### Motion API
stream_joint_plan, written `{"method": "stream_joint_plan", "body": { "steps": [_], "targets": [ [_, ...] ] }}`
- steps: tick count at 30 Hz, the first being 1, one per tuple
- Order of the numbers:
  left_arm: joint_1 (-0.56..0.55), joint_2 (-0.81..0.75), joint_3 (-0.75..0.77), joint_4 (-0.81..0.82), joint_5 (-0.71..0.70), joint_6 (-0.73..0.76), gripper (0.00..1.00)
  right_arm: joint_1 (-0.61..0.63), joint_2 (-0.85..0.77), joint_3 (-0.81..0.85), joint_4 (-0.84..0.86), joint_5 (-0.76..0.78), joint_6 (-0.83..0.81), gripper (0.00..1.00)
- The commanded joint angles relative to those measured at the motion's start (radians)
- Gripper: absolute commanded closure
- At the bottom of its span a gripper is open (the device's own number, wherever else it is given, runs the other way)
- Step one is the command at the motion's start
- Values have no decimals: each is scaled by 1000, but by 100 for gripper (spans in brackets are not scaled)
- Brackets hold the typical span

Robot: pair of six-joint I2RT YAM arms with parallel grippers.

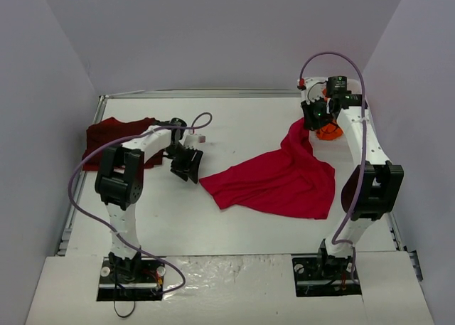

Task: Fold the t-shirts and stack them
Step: Flatten out the tshirt

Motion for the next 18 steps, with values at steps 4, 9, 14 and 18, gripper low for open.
{"method": "stream_joint_plan", "body": {
  "steps": [4, 9, 14, 18],
  "targets": [
    [-9, 34, 75, -12, 36, -13, 53, 5, 16, -16, 10, -8, -7, 100],
    [-33, 51, 101, -9, 101, -13, 53, 5, 28, -17, 18, -3, -7, 100],
    [-50, 71, 114, -9, 132, -13, 53, 5, 39, -20, 21, -3, -2, 100],
    [-78, 91, 123, -16, 101, -13, 53, 5, 39, -28, 26, -2, -2, 100]
  ]
}}
